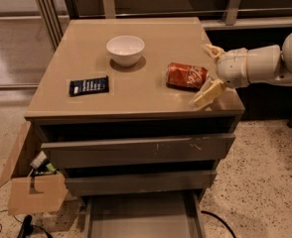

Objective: Pick coke can from bottom drawer and place on counter

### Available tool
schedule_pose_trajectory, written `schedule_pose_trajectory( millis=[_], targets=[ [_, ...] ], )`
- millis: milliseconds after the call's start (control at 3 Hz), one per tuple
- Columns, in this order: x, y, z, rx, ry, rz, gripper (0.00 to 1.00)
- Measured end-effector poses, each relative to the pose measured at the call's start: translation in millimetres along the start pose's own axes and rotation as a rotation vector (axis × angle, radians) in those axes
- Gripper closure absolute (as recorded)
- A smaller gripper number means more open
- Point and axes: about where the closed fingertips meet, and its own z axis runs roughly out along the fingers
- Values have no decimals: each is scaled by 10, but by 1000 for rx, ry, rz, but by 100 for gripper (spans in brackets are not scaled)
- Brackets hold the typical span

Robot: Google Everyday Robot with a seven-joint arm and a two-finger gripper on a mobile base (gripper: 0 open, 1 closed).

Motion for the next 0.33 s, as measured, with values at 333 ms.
schedule_pose_trajectory(
  millis=[333],
  targets=[
    [0,0,0,0,0,0,0]
  ],
)
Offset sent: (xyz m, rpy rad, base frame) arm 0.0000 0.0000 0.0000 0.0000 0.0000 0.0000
